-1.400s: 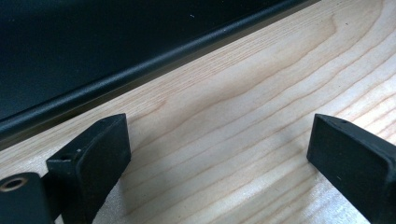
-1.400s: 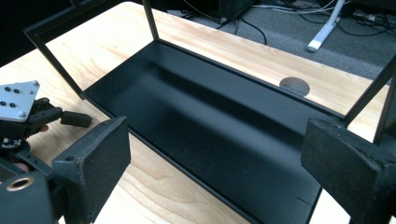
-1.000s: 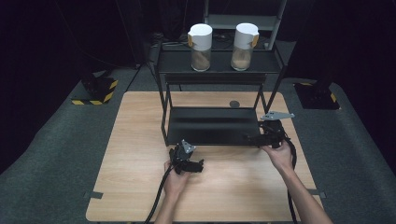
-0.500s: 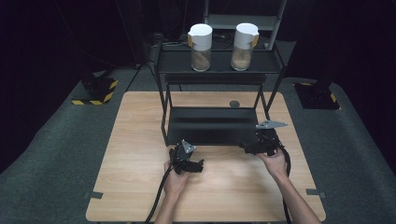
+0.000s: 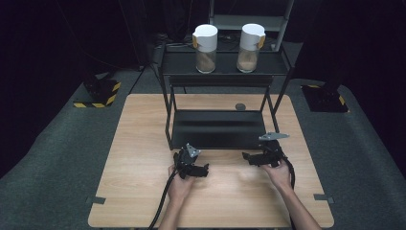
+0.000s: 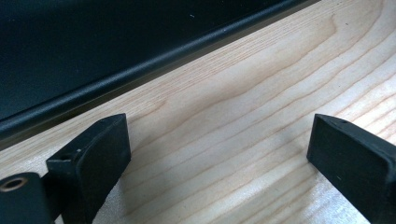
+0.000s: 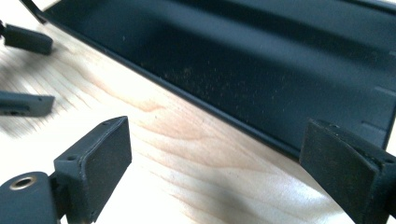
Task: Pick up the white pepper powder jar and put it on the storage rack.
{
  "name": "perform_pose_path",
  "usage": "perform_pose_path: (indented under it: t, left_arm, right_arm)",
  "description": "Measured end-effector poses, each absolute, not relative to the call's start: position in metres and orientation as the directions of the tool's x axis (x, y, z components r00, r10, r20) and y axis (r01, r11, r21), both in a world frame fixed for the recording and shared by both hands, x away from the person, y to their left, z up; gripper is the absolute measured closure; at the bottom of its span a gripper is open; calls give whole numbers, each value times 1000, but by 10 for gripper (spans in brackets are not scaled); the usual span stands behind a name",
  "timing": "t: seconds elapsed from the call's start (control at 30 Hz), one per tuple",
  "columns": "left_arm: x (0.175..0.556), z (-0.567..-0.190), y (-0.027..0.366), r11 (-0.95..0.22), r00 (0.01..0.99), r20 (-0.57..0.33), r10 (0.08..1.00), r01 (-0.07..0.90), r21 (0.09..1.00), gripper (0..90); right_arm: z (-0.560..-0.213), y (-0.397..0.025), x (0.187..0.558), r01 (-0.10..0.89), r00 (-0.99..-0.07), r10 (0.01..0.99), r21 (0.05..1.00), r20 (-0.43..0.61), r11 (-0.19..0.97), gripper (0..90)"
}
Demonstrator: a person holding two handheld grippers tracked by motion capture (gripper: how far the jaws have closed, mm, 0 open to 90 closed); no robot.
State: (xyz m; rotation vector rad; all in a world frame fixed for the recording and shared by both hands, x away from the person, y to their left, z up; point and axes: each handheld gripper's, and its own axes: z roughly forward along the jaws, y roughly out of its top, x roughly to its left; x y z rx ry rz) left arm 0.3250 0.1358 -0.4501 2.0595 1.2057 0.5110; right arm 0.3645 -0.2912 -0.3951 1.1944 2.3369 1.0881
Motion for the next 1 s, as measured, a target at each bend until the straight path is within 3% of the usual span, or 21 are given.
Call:
perform_pose_path:
  t: [1.0]
  left_arm:
    - [325, -450, 135, -332, 490, -7, 872, 601, 727, 60]
  right_arm:
    - [-439, -277, 346, 565, -591, 807, 704, -20, 431, 85]
